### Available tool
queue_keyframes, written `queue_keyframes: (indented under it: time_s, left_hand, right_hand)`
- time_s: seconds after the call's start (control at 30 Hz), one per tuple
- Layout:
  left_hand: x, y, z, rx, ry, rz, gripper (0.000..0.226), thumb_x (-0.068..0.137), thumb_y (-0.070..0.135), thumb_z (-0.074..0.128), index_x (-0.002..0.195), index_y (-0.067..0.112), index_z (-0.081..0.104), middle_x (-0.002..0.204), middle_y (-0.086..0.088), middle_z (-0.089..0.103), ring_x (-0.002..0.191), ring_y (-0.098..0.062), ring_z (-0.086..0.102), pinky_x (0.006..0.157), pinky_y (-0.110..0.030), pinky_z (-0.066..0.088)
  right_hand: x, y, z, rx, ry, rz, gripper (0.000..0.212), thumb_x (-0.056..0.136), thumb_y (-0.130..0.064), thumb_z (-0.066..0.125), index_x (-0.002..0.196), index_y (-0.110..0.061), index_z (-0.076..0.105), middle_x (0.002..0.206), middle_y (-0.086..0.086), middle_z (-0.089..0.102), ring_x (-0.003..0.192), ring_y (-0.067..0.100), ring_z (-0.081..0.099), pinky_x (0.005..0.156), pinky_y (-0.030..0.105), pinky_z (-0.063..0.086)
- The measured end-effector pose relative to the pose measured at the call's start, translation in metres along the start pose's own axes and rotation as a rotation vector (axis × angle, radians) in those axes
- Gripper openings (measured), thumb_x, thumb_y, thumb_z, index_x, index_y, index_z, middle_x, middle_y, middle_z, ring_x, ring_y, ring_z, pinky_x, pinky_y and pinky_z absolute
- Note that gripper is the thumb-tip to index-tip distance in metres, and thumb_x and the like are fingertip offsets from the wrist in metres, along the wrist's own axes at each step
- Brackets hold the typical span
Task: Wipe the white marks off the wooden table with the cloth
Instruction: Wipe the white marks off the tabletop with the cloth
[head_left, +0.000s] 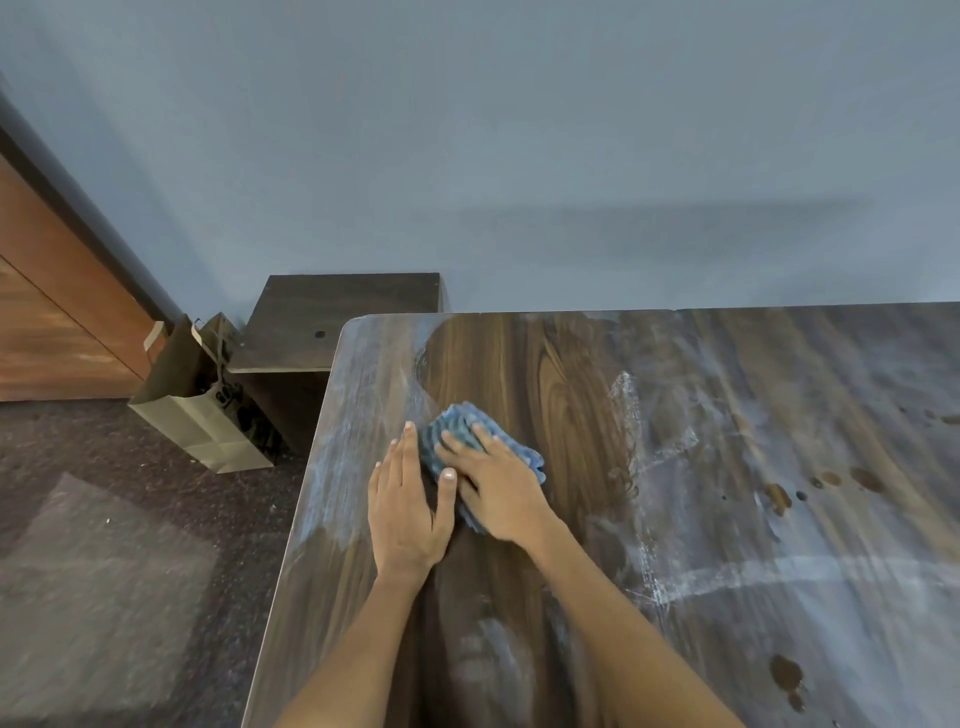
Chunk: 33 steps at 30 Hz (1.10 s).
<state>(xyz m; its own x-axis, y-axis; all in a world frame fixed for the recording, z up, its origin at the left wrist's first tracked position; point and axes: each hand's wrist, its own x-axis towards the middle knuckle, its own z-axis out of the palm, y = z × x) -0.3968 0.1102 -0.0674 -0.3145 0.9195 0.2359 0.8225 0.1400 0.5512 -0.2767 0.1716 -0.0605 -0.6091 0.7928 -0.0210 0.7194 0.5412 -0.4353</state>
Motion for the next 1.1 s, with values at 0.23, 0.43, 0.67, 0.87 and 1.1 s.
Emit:
queue_keyframes:
  time_s: [0.23, 0.43, 0.67, 0.87, 1.1]
  left_hand:
    - [-0.003, -0.007, 0.010, 0.036, -0.070, -0.146, 0.056, 0.097, 0.015, 0.030, 0.148, 0.011, 0.007, 0.152, -0.008, 0.028, 0.141, -0.022, 0.023, 0.118, -0.037, 0.017]
    - [-0.003, -0.009, 0.011, 0.099, -0.081, -0.156, 0.058, 0.095, 0.012, 0.032, 0.148, 0.010, 0.009, 0.150, -0.010, 0.030, 0.142, -0.020, 0.022, 0.118, -0.035, 0.016]
    - [-0.011, -0.016, 0.008, 0.209, -0.161, -0.058, 0.049, 0.098, 0.023, 0.028, 0.146, 0.015, 0.023, 0.154, -0.003, 0.022, 0.144, -0.017, 0.012, 0.118, -0.033, 0.008]
    - [-0.023, -0.017, 0.006, 0.223, -0.194, -0.043, 0.050, 0.099, 0.030, 0.026, 0.147, 0.018, 0.018, 0.156, 0.002, 0.015, 0.145, -0.015, 0.006, 0.117, -0.032, 0.002]
    - [-0.035, -0.020, 0.002, 0.243, -0.208, -0.026, 0.050, 0.099, 0.033, 0.023, 0.147, 0.019, 0.017, 0.156, 0.003, 0.014, 0.144, -0.015, 0.005, 0.116, -0.032, 0.001]
  right_hand:
    - [-0.095, 0.043, -0.013, 0.093, 0.093, 0.183, 0.040, 0.099, -0.038, 0.039, 0.138, -0.037, 0.041, 0.144, -0.027, 0.026, 0.142, -0.001, 0.006, 0.119, 0.026, 0.006]
    - [-0.026, 0.031, -0.015, 0.025, 0.254, 0.676, 0.046, 0.102, -0.035, 0.026, 0.148, -0.029, 0.024, 0.157, -0.008, 0.015, 0.147, 0.022, 0.004, 0.119, 0.037, 0.006]
    - [-0.066, -0.013, 0.017, 0.017, 0.059, 0.107, 0.043, 0.101, -0.032, 0.030, 0.143, -0.031, 0.037, 0.152, -0.017, 0.027, 0.146, 0.009, 0.002, 0.118, 0.025, 0.003]
    - [-0.127, 0.021, 0.004, 0.010, 0.051, 0.188, 0.041, 0.102, -0.035, 0.026, 0.143, -0.036, 0.028, 0.149, -0.024, 0.019, 0.142, 0.000, -0.006, 0.116, 0.023, -0.004]
    - [-0.063, -0.004, 0.004, 0.035, 0.249, 0.670, 0.045, 0.103, -0.033, 0.024, 0.147, -0.028, 0.025, 0.156, -0.011, 0.019, 0.147, 0.021, 0.003, 0.119, 0.037, 0.009]
